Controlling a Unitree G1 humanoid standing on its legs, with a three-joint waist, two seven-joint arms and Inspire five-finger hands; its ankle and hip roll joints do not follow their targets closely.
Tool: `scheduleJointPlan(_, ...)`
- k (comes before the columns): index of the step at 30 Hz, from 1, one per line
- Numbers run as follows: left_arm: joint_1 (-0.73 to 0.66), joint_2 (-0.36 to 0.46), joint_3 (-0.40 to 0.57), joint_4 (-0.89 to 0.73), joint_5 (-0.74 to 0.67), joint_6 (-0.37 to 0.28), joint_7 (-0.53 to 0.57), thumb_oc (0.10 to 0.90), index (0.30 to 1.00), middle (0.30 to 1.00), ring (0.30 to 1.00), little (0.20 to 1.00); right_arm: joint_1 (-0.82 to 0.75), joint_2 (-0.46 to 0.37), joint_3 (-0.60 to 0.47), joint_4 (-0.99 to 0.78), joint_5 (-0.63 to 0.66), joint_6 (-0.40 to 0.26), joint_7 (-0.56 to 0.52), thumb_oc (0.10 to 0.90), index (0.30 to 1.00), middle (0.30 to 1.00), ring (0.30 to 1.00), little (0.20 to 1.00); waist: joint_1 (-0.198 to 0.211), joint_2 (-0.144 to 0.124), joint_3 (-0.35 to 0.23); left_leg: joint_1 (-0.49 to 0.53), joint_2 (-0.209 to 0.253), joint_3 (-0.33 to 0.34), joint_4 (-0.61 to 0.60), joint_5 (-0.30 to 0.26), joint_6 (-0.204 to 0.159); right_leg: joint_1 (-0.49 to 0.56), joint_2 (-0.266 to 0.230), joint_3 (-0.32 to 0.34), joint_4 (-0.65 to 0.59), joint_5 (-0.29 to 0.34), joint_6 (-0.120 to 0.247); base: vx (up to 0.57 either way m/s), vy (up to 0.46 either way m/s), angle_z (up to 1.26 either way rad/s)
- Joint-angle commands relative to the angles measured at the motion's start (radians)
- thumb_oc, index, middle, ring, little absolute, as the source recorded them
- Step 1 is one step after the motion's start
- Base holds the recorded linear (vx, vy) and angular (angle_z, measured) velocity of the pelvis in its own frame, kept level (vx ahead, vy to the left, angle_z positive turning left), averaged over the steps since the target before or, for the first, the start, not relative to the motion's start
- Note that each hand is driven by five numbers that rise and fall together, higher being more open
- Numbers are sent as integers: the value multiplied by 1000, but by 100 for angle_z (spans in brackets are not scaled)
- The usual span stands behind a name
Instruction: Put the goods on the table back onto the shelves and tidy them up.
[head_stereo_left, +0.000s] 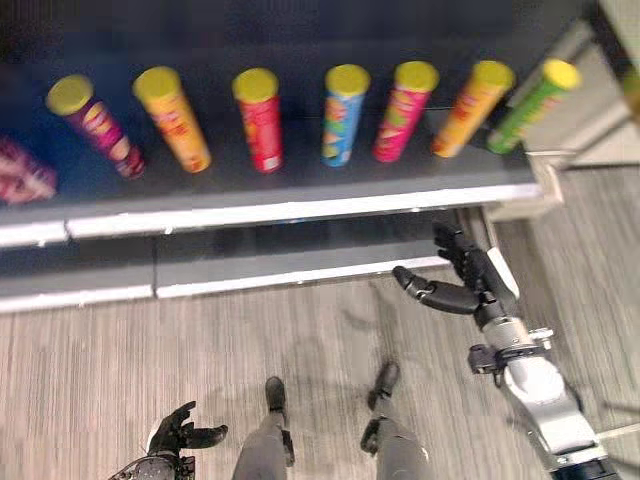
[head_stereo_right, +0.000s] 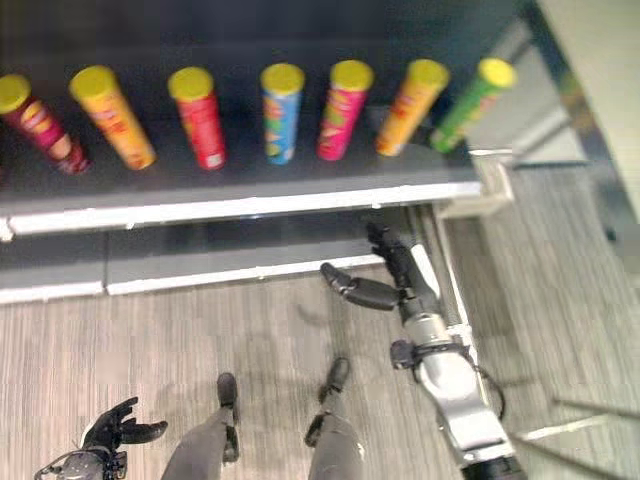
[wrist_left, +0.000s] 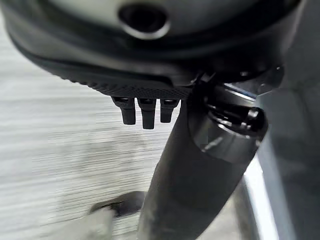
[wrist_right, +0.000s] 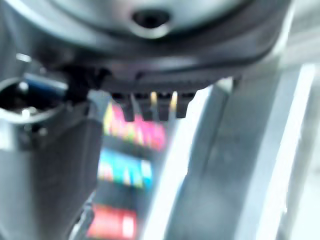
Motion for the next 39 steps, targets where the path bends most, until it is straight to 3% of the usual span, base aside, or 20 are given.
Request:
scheduleJointPlan(1,33,27,9,20,-3,-24,1,800,900,900,900,900,-175,-30,-101,-45,9,-132,-29,800,900,900,900,900,54,-26,-73,21,24,-51,-28,-86,-106,49,-27,-35,-38,122,44,38,-161,-124)
scheduleJointPlan(4,42,14,14,19,9,-23,-8,800,900,900,900,900,-125,-49,-193,-52,-46,-118,-72,800,900,900,900,900,43,-44,-110,45,54,-14,-14,-81,-126,71,-12,-50,-45,66,44,135,-216,-69)
scheduleJointPlan(7,52,-6,2,-26,-14,-23,-9,800,900,900,900,900,-114,-94,-283,-100,-75,-119,-118,800,900,900,900,900,-15,-42,-145,87,126,25,1,-48,-157,81,44,-21,-21,3,19,142,-426,-59)
scheduleJointPlan(9,47,-19,-18,-65,-25,-26,-12,800,900,900,900,900,-98,-133,-356,-106,-91,-128,-159,800,900,900,900,900,-45,-21,-157,99,201,31,51,-11,-183,105,115,8,-3,-73,-27,164,-469,-31)
scheduleJointPlan(10,51,-25,-25,-98,-32,-26,-19,800,900,900,900,900,-86,-134,-396,-103,-95,-136,-188,800,900,900,900,900,-60,-13,-162,95,246,21,125,63,-194,124,169,26,-4,-106,-62,125,-321,-41)
scheduleJointPlan(11,51,-25,-26,-99,-32,-25,-19,800,900,900,900,900,-84,-133,-397,-104,-95,-136,-188,800,900,900,900,900,-60,-11,-161,94,250,19,128,63,-197,126,173,25,-4,-107,-64,177,-471,-50)
scheduleJointPlan(13,60,-30,-43,-129,-32,-17,-27,800,900,900,900,900,-85,-135,-420,-101,-84,-139,-217,800,900,900,900,900,-65,-10,-151,68,302,-23,274,145,-182,168,241,56,-18,-147,-113,132,-373,-28)
scheduleJointPlan(15,69,-40,-55,-148,-35,-21,-28,800,900,900,900,900,-110,-154,-394,-86,-91,-133,-221,800,900,900,900,900,-44,-20,-135,18,230,-133,353,82,-133,170,256,95,-19,-169,-134,66,-215,-34)
scheduleJointPlan(16,72,-50,-64,-148,-34,-25,-31,800,900,900,900,900,-123,-168,-381,-74,-102,-129,-221,800,900,900,900,900,-20,-34,-125,-35,120,-216,372,-8,-101,174,256,129,-21,-172,-137,98,-160,-97)
scheduleJointPlan(18,67,-70,-77,-126,-37,-21,-44,800,900,900,900,900,-138,-172,-397,-58,-84,-131,-218,800,900,900,900,900,2,-40,-125,-93,-17,-261,286,-107,-69,193,254,161,-40,-169,-120,198,-100,-91)
scheduleJointPlan(20,63,-73,-84,-112,-31,-21,-50,800,900,900,900,900,-137,-175,-405,-49,-86,-133,-223,800,900,900,900,900,14,-32,-129,-129,-55,-258,239,-72,-62,199,261,164,-48,-169,-119,147,-19,-52)
scheduleJointPlan(22,55,-75,-103,-87,-5,-20,-57,800,900,900,900,900,-163,-182,-392,-22,-91,-131,-243,800,900,900,900,900,57,-3,-126,-222,-147,-254,95,50,-72,229,314,201,-57,-183,-121,218,-36,-22)
scheduleJointPlan(23,53,-76,-108,-81,2,-21,-53,800,900,900,900,900,-177,-183,-387,-15,-91,-132,-250,800,900,900,900,900,67,2,-123,-239,-157,-250,79,69,-79,242,328,212,-57,-194,-124,358,16,-27)
scheduleJointPlan(24,56,-85,-104,-49,11,-18,-52,800,900,900,900,900,-198,-184,-362,-11,-92,-130,-244,800,900,900,900,900,69,12,-136,-177,-157,-243,21,65,-52,259,341,230,-47,-216,-121,302,67,-57)
scheduleJointPlan(29,66,-87,-81,-9,6,-17,-43,800,900,900,900,900,-219,-173,-322,-5,-103,-116,-215,800,900,900,900,900,67,-6,-173,-104,-160,-226,-6,44,-29,275,304,250,4,-252,-103,266,115,-68)
scheduleJointPlan(31,69,-81,-69,29,26,-10,-40,800,900,900,900,900,-234,-161,-299,5,-119,-98,-190,800,900,900,900,900,70,-8,-178,-6,-160,-191,-32,2,10,196,243,251,272,-221,-46,272,154,-53)
scheduleJointPlan(32,69,-81,-69,29,26,-10,-40,800,900,900,900,900,-234,-161,-299,5,-119,-98,-190,800,900,900,900,900,70,-8,-178,-6,-160,-191,-32,2,10,196,243,251,272,-221,-46,86,80,-30)
scheduleJointPlan(33,56,-71,-77,31,31,-10,-40,800,900,900,900,900,-243,-158,-300,-4,-125,-94,-188,800,900,900,900,900,52,3,-153,20,-158,-191,-30,-5,31,113,219,256,450,-144,-16,48,61,-18)
scheduleJointPlan(35,57,-58,-89,14,38,-10,-36,800,900,900,900,900,-240,-147,-306,-2,-126,-99,-196,800,900,900,900,900,44,19,-143,38,-151,-201,-38,-15,37,58,193,250,542,-147,-27,80,32,17)
scheduleJointPlan(39,45,-50,-93,-15,30,-21,-37,800,900,900,900,900,-233,-153,-324,23,-117,-102,-199,800,900,900,900,900,41,25,-146,50,-131,-232,-44,-38,10,43,114,212,402,-166,-49,123,-109,31)
